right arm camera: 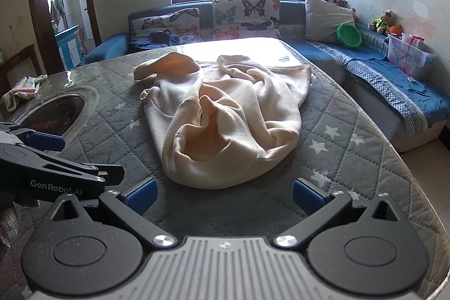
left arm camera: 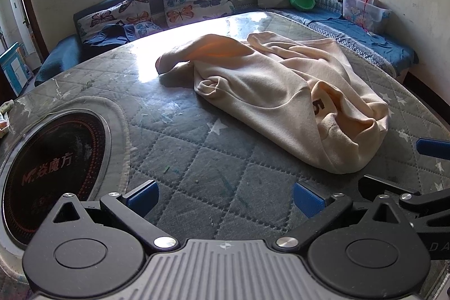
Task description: Fold clothes
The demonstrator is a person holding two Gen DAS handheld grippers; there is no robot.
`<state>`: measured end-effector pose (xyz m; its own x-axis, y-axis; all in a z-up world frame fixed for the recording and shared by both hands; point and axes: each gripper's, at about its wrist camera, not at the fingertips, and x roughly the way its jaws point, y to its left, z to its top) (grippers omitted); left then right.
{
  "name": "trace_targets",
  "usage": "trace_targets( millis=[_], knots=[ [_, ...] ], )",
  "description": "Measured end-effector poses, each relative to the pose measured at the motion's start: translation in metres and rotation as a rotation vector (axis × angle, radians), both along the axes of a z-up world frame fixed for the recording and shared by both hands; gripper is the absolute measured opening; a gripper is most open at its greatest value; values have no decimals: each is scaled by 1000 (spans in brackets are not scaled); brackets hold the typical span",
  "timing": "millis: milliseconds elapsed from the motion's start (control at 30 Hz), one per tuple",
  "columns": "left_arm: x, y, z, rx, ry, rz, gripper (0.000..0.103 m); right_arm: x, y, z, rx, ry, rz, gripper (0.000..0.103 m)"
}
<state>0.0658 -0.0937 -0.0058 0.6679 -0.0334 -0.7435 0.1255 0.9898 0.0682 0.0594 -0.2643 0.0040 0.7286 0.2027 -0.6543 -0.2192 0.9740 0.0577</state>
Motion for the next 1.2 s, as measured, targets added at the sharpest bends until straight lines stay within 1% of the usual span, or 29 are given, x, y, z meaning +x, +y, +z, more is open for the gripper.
trace_targets(
  millis=[333, 667, 767, 967, 1033, 1067, 1133, 1167, 1200],
  knots=[
    [10, 0, -1, 7, 7, 13, 103, 9, -1, 3, -4, -5, -1, 103],
    [23, 6, 1, 12, 9, 42, 103, 29, 5, 16, 18, -57, 30, 103],
    [28, 11, 2, 14, 8, 56, 103, 38, 9, 21, 31, -73, 45, 101],
    [35, 28, 9, 4, -6, 107, 103, 64, 18, 29, 62, -85, 102, 92],
    [37, 35, 11, 1, -11, 130, 103, 72, 23, 29, 69, -82, 125, 84],
    [38, 38, 12, -2, -14, 144, 103, 76, 24, 29, 71, -77, 132, 83],
    [40, 46, 15, -10, -21, 170, 103, 88, 28, 26, 80, -54, 148, 76],
    [41, 50, 16, -15, -24, 182, 103, 93, 30, 23, 79, -42, 156, 74],
    [42, 53, 18, -19, -27, 192, 103, 98, 32, 21, 79, -31, 164, 69]
  ],
)
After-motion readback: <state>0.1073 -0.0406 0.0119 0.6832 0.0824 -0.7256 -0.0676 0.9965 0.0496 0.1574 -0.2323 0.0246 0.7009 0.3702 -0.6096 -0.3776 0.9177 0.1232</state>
